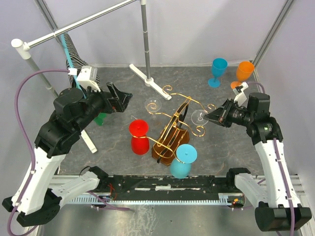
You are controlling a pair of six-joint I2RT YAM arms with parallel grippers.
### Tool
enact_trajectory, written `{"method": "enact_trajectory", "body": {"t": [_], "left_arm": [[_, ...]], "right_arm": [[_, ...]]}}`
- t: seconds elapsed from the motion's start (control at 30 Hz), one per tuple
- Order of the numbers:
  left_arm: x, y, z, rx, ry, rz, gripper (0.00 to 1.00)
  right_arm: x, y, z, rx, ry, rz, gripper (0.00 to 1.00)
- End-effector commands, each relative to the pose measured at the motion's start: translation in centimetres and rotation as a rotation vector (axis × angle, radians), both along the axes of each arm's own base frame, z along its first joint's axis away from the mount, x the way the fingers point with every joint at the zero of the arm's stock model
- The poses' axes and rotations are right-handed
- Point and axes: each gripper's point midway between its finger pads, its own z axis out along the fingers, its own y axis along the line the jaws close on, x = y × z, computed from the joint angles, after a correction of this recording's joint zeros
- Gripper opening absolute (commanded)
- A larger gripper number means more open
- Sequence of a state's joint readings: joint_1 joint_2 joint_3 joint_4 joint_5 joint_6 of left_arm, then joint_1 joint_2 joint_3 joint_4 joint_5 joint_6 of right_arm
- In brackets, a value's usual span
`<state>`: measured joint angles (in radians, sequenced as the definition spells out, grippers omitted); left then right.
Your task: Take the wine glass off the wine glass rack
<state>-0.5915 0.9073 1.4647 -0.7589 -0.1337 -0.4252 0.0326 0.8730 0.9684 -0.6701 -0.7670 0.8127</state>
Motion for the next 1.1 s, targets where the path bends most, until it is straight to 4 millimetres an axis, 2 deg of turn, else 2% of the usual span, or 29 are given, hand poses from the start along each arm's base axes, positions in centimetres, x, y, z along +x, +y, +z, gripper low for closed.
{"method": "enact_trajectory", "body": {"t": [0.0, 0.17, 0.27, 0.53, 0.67, 0.83, 1.0, 1.07], "left_arm": [[-0.2, 0.2, 1.2, -0.005, -0.044, 0.000, 0.99], [-0.4, 0.7, 1.2, 0.004, -0.048, 0.009, 0.99], [-0.6, 0.9, 1.3, 0.008, -0.051, 0.013, 0.99], [-0.6, 0.9, 1.1, 0.013, -0.055, 0.010, 0.99], [-0.4, 0.5, 0.9, 0.013, -0.050, 0.000, 0.99], [-0.6, 0.7, 1.2, 0.005, -0.061, 0.002, 0.99], [-0.9, 1.0, 0.9, 0.007, -0.063, 0.004, 0.99], [-0.9, 0.9, 0.7, 0.015, -0.052, -0.002, 0.99]], "right_arm": [[-0.2, -2.0, 1.7, -0.154, -0.091, -0.041, 0.01], [0.0, -3.6, 2.8, -0.216, -0.106, -0.077, 0.01], [-0.1, -4.7, 2.7, -0.284, -0.088, -0.073, 0.01], [0.4, -11.1, 2.9, -0.622, -0.063, -0.274, 0.01], [2.1, -13.6, 2.0, -0.721, -0.015, -0.361, 0.01], [5.4, -16.5, -0.1, -0.846, 0.076, -0.434, 0.01], [8.0, -20.3, -0.3, -1.030, 0.134, -0.530, 0.01], [8.8, -21.0, 0.0, -1.082, 0.140, -0.553, 0.01]]}}
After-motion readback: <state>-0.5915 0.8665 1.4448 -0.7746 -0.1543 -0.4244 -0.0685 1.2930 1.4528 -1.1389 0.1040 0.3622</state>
